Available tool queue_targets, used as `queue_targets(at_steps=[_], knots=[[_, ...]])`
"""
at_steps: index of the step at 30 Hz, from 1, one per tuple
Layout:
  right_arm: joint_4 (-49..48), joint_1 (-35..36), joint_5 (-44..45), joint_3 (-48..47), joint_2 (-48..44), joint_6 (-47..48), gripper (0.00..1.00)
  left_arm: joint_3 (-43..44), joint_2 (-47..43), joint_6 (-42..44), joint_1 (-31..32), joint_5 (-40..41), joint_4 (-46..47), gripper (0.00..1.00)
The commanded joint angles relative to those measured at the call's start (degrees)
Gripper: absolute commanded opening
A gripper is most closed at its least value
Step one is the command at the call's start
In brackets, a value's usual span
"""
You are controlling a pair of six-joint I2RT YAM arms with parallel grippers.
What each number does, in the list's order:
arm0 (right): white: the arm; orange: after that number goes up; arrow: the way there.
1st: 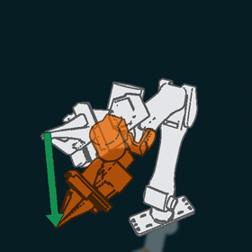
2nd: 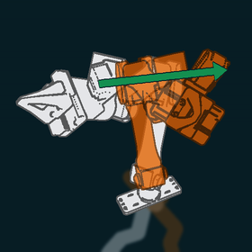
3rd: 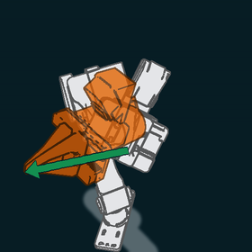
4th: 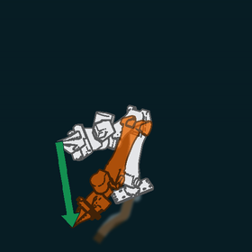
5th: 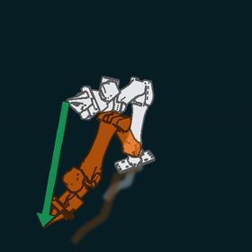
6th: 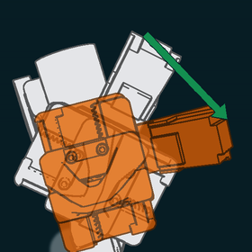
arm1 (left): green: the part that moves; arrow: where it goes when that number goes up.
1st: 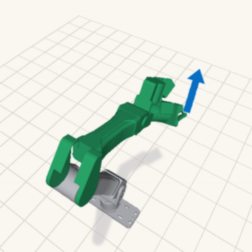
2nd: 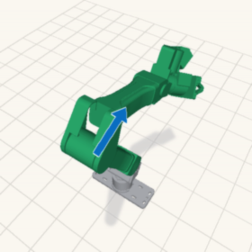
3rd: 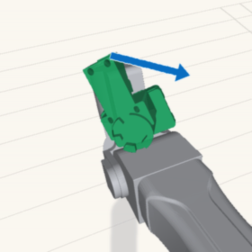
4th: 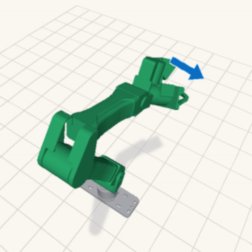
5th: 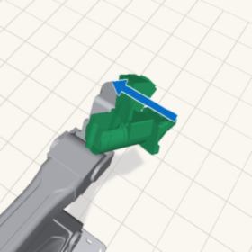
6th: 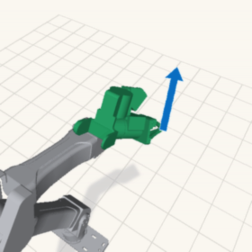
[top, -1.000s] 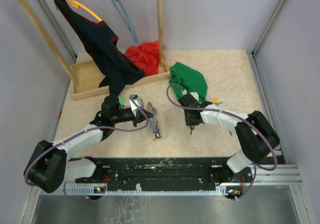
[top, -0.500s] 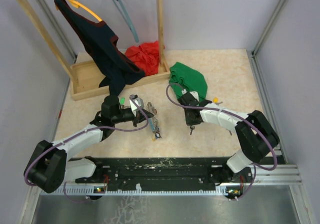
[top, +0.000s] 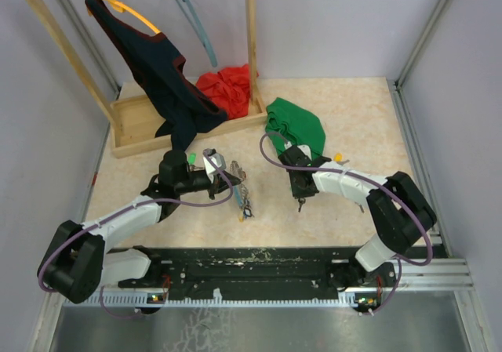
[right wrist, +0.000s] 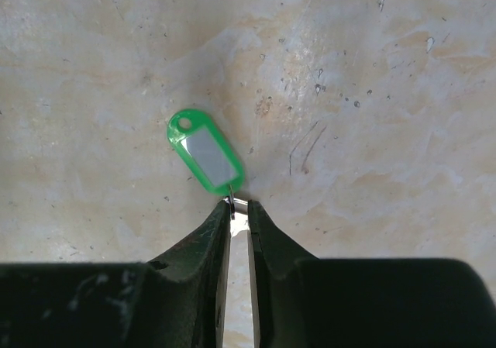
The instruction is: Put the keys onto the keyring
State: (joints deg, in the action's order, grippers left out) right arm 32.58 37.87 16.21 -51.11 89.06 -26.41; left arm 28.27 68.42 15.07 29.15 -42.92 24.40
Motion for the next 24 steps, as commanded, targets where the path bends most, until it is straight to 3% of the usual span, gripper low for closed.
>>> queue_targets(at_steps=[1, 16, 24], knots=[[-0.6, 0.6, 0.1, -2.1, 0.4, 1.0, 0.14, 1.8, -0.7, 0.6, -0.1, -1.4, 1.9, 0.01], [-0.8, 0.5, -1.3, -2.0, 1.1, 1.4, 0.11, 1.9, -0.6, 0.7, -0.1, -1.5, 1.7, 0.01], [-0.7, 0.5, -1.2, -2.1, 1.3, 1.8, 0.00, 1.9, -0.6, 0.8, -0.1, -1.4, 1.6, 0.01]])
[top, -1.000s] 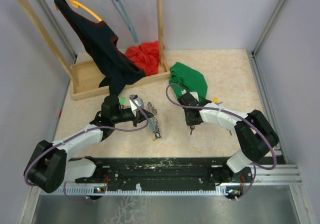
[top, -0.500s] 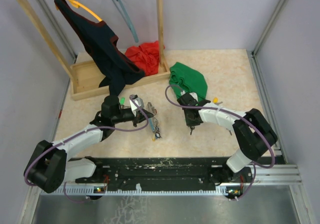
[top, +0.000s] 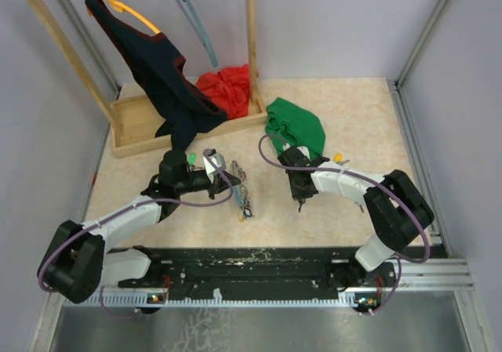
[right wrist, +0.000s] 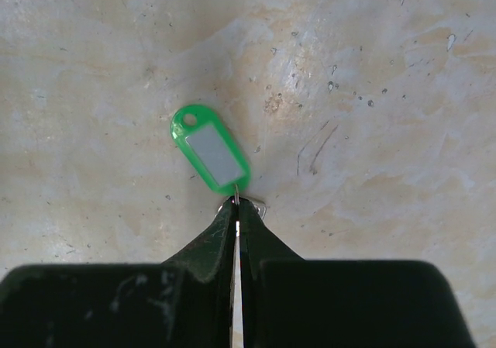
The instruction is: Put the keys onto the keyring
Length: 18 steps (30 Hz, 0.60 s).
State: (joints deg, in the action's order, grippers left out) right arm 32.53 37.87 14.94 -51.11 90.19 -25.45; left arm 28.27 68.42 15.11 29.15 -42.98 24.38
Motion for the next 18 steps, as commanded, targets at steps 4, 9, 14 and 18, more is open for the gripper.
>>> queue_targets(at_steps=[4, 9, 14, 18], knots=[[-0.9, 0.6, -0.5, -2.1, -2.0, 2.7, 0.00, 1.6, -0.6, 1.2, -0.1, -1.4, 1.9, 0.01], [-3.4, 0.7, -3.8, -2.1, -7.4, 8.5, 0.00, 0.8, -1.3, 2.1, -0.1, -1.3, 2.6, 0.01], [-10.5, 1.0, -9.6, 0.5, -15.7, 17.8, 0.00, -0.2, -2.3, 3.2, -0.1, -1.8, 3.3, 0.01], [-17.2, 1.0, -12.3, 3.1, -22.9, 22.3, 0.00, -0.3, -2.6, 3.3, -0.1, -2.3, 3.5, 0.01]])
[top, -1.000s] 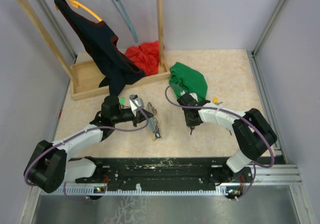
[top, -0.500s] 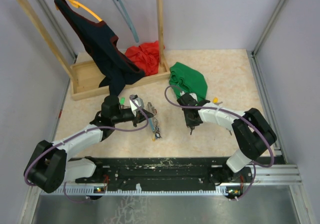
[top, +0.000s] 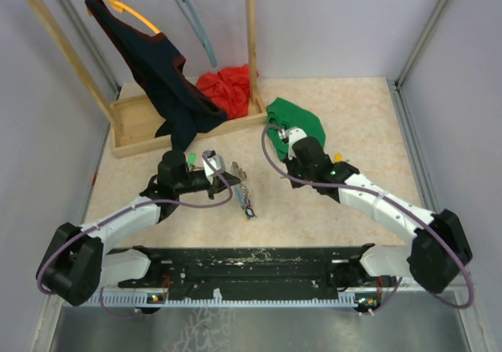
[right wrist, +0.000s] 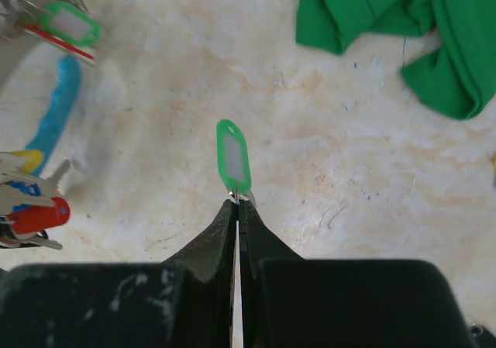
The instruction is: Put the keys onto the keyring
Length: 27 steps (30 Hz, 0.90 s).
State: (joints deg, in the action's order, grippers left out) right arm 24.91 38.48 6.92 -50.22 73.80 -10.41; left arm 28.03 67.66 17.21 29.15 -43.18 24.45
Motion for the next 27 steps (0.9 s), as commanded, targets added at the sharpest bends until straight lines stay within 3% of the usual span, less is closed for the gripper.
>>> queue_targets(at_steps=[1, 7, 17, 23, 27], knots=[[-12.0, 0.4, -4.5, 3.5, -8.1, 8.1, 0.00, 0.0, -1.9, 1.1, -0.1, -2.2, 3.5, 0.01], [-30.7, 0.3, -9.8, 13.9, -17.8, 14.0, 0.00, -0.4, -2.9, 1.0, -0.1, -2.8, 3.7, 0.01], [-35.4, 0.3, -33.2, 13.9, -16.5, 26.5, 0.00, -0.7, -3.7, 1.6, -0.1, -5.0, 3.6, 0.01], [-34.4, 0.4, -42.2, 12.6, -13.1, 33.7, 0.00, -0.5, -3.6, 2.2, -0.1, -6.4, 3.3, 0.01], [-35.0, 1.9, -42.5, 13.0, -11.3, 36.6, 0.00, -0.6, -3.8, 3.7, -0.1, -8.8, 2.7, 0.01]])
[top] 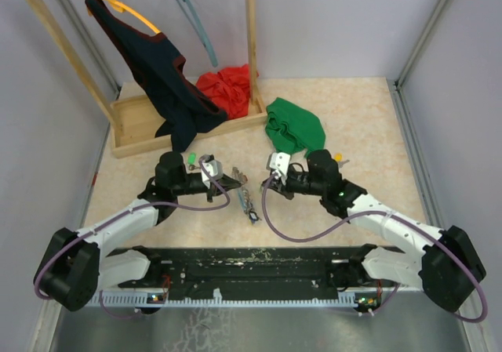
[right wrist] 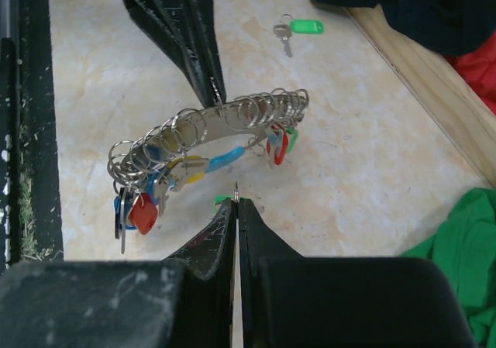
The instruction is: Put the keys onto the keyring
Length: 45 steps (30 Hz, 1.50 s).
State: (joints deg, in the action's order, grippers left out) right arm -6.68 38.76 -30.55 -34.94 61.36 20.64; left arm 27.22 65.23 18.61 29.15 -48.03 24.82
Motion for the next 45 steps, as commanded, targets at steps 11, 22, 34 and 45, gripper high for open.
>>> queue_targets(at_steps=[11, 22, 34, 45], knots=[[-7.9, 5.7, -4.0, -3.7, 4.8, 8.8, 0.00, -0.2, -1.4, 4.5, -0.1, -5.5, 2.1, 0.01], [-8.3, 5.9, -3.1, -4.4, 4.5, 7.8, 0.00, 0.9, 0.3, 4.9, -0.1, -6.5, 0.8, 0.00], [-8.6, 6.4, -2.2, -5.2, 5.8, 7.4, 0.00, 1.3, 0.5, 4.9, -0.1, -7.3, 0.4, 0.00], [-5.0, 6.8, -2.2, -6.6, 7.0, 8.0, 0.00, 1.3, 0.4, 4.7, -0.1, -6.9, 0.4, 0.00]])
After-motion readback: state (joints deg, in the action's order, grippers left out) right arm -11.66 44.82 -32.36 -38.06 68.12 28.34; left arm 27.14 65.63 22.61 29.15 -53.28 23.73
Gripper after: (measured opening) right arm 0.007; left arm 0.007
